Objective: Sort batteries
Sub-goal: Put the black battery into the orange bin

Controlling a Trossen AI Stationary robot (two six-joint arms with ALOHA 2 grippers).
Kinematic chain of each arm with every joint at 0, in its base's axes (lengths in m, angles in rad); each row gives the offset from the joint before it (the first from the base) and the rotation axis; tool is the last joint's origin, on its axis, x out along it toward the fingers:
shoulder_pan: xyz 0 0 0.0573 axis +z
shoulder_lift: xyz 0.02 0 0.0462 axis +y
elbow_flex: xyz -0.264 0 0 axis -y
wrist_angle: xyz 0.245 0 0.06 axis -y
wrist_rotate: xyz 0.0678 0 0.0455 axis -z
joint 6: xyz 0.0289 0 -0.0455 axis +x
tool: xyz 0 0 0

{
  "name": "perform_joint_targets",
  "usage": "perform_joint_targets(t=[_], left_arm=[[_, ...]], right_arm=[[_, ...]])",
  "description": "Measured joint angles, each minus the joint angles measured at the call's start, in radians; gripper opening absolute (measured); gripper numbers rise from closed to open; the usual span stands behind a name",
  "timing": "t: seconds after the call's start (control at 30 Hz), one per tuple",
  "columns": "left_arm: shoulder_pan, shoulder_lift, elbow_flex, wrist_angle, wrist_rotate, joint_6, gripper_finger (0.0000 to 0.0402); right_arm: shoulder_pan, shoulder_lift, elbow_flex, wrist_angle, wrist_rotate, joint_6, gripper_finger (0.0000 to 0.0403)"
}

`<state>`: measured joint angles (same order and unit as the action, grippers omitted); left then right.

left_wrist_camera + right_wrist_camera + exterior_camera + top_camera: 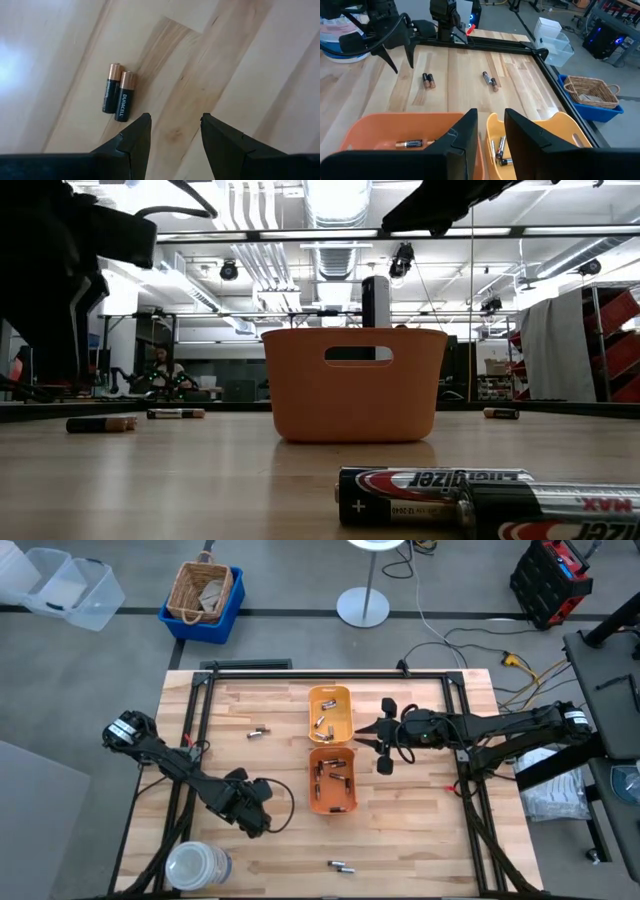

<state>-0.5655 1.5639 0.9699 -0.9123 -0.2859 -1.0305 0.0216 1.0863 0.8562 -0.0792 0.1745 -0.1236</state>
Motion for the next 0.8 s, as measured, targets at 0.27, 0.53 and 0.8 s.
perform_joint_targets(t=[0.27, 0.53, 0.8], left_arm=[[-0.003, 0.0, -0.033, 0.01, 0.001, 0.004, 0.0153], [-0.003, 0.0, -0.091, 0.047, -0.004, 0.016, 0.0153], [-0.001, 0.0, -0.164, 0.132, -0.056, 0.14, 0.0153]], right_arm=[[0.0, 0.0, 0.0, 0.0, 0.0, 0.0, 0.0101], [0.0, 0.0, 0.0, -0.001, 0.0, 0.0, 0.0093], [0.0, 0.0, 0.0, -0.007, 0.0, 0.0, 0.0077]])
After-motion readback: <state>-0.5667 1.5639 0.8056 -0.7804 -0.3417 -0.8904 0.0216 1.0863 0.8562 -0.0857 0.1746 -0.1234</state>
